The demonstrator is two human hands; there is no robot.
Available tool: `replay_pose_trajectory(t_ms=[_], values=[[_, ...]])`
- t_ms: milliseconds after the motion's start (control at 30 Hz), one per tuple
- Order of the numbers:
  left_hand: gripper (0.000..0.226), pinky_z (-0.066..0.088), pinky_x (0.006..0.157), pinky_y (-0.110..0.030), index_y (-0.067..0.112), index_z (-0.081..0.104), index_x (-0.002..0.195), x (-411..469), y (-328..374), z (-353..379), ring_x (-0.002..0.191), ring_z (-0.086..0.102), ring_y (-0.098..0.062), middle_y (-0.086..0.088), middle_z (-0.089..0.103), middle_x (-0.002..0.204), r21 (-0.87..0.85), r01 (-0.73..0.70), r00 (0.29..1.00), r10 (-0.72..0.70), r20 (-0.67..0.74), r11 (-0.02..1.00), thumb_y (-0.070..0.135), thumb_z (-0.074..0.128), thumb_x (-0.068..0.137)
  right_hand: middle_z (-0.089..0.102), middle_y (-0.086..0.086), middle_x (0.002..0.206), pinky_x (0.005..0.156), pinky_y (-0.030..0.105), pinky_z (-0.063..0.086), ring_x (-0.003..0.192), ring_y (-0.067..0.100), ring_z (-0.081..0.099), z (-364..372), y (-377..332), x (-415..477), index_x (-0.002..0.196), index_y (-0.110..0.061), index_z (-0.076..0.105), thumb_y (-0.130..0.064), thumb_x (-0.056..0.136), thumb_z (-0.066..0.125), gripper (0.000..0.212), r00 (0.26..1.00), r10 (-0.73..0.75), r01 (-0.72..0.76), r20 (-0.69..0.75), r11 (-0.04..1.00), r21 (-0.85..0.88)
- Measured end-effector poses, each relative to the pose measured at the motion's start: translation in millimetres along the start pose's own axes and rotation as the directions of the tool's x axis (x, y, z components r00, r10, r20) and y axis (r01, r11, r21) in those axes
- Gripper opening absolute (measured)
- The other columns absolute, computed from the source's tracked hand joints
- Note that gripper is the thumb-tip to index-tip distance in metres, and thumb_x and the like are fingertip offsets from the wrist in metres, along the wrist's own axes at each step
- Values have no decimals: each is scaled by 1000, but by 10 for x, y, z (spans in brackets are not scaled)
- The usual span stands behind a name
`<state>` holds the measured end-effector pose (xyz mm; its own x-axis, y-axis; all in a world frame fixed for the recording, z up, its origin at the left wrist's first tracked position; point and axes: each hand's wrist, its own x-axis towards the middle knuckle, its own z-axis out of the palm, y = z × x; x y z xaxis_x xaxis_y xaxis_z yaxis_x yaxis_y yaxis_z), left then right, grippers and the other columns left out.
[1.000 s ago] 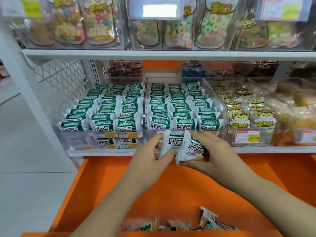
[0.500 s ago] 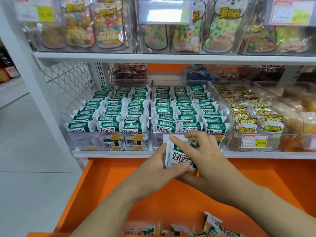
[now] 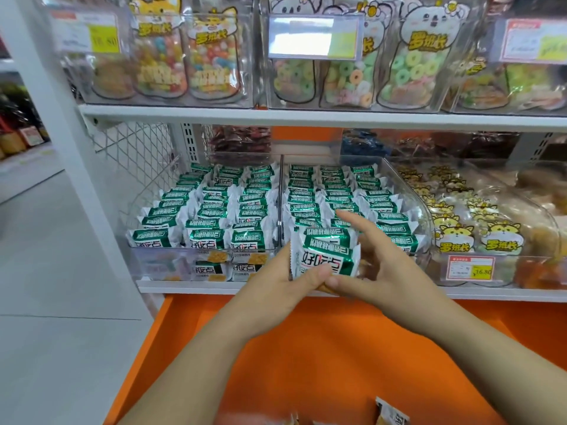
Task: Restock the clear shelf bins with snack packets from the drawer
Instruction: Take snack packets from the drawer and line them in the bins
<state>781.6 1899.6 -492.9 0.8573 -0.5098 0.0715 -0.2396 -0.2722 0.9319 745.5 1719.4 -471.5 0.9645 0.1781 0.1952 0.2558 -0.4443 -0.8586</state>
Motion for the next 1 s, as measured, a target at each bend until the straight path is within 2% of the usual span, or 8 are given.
replay_pose_trajectory(t_ms=[133, 233, 333, 433, 533, 700, 833, 1000], values=[[51, 38, 93, -14, 40, 44, 130, 112, 63, -129, 117, 48, 3, 18, 51, 125, 100, -38, 995, 47, -92, 994, 60, 40, 84, 64, -16, 89, 57, 14, 48, 64, -2, 59, -58, -30, 218, 117, -35, 49, -12, 79, 74, 51, 998, -9, 12, -58, 999, 39], [42, 32, 105, -28, 34, 45, 137, 244, -15, -299, 125, 39, -5, 15, 44, 131, 450, 2, 939, 153, -309, 893, 44, 41, 96, 66, 0, 104, 66, 25, 57, 78, 3, 66, -132, 98, 581, 111, -35, 47, -9, 80, 74, 48, 986, 15, -16, -165, 1000, -5], [41, 27, 112, -42, 35, 44, 138, 361, -139, -415, 130, 35, -11, 12, 42, 138, 619, 55, 915, 208, -345, 783, 34, 43, 98, 59, -3, 116, 79, 31, 56, 83, 11, 67, -182, 223, 1045, 110, -40, 44, -18, 82, 73, 46, 975, 11, -32, -222, 995, -92], [44, 19, 114, -48, 37, 39, 142, 477, -237, -415, 135, 31, -13, 12, 37, 146, 688, 63, 928, 211, -307, 723, 33, 43, 98, 45, -14, 114, 77, 9, 38, 93, 4, 52, -190, 287, 1484, 129, -24, 41, -19, 87, 69, 51, 964, -11, -53, -265, 971, -233], [43, 11, 117, -49, 39, 37, 142, 552, -253, -390, 136, 31, -12, 15, 33, 149, 695, 75, 933, 196, -302, 715, 31, 41, 100, 51, 0, 108, 53, 11, 40, 74, 12, 51, -188, 364, 1891, 132, -14, 38, -13, 87, 68, 54, 962, 2, -89, -272, 947, -308], [41, 5, 119, -46, 41, 37, 141, 630, -317, -465, 133, 35, -7, 20, 36, 146, 687, 83, 943, 167, -289, 722, 34, 36, 101, 50, 1, 111, 63, 3, 40, 93, 17, 52, -166, 524, 2413, 129, -15, 39, -5, 82, 71, 57, 967, 38, -117, -253, 945, -306], [38, 1, 117, -42, 39, 43, 137, 752, -250, -572, 128, 41, -5, 20, 43, 140, 731, 58, 953, 181, -244, 680, 39, 36, 100, 40, -1, 116, 43, 1, 37, 84, 13, 47, -168, 582, 2578, 136, -16, 34, -8, 91, 62, 54, 989, 79, -123, -128, 916, -382], [35, 5, 117, -38, 41, 45, 131, 878, -285, -712, 123, 43, -1, 22, 45, 135, 750, -12, 965, 205, -165, 661, 45, 34, 98, 39, 1, 131, 77, 22, 50, 92, 10, 53, -215, 717, 2711, 144, -22, 28, -20, 93, 59, 59, 990, 123, -139, -66, 906, -399]])
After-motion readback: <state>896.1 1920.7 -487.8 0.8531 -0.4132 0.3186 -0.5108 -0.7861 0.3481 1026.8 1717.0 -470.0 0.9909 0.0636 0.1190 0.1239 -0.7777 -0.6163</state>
